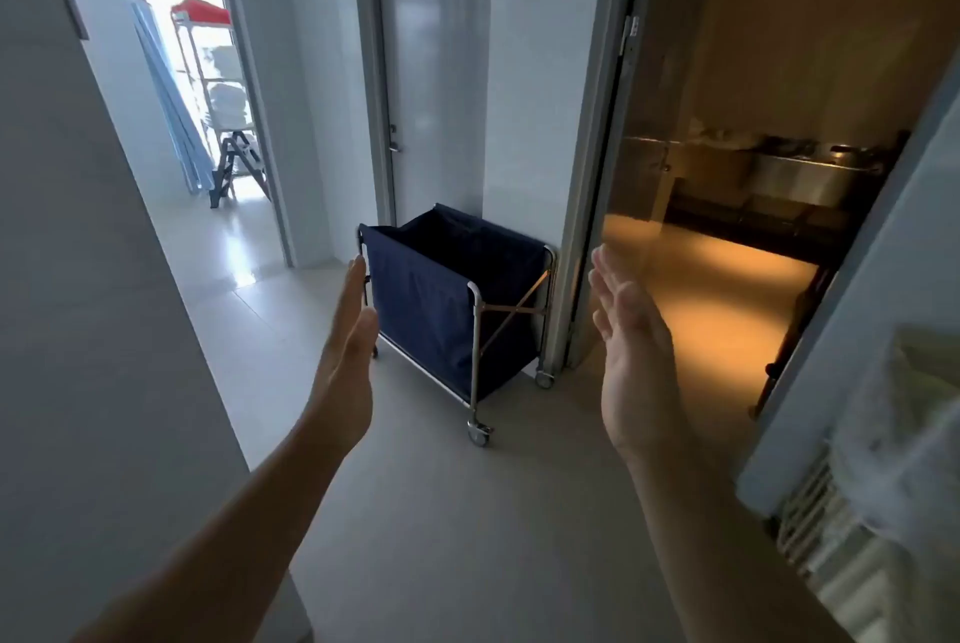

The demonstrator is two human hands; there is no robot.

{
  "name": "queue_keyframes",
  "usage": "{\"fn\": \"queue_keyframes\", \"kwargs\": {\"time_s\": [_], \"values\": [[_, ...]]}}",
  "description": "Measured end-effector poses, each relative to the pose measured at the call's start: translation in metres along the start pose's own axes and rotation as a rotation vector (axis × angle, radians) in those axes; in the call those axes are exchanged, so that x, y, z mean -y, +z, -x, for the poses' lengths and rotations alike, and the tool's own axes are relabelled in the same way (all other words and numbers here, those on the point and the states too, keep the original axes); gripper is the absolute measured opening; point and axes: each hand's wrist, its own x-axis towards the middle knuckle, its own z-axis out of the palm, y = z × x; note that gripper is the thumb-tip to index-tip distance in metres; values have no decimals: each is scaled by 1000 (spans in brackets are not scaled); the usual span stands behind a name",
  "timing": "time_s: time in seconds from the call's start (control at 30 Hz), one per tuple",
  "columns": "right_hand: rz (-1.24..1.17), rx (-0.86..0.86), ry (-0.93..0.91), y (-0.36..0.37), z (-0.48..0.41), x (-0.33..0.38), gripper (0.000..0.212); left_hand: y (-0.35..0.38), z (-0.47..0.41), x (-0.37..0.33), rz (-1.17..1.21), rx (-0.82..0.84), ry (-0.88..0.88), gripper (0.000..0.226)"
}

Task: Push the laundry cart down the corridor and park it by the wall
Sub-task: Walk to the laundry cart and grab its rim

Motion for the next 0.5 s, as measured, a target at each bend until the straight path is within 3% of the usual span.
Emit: {"fn": "queue_keyframes", "kwargs": {"time_s": [0.5], "values": [[28, -64, 180, -39, 63, -49, 70, 18, 63, 65, 48, 4, -252, 78]]}}
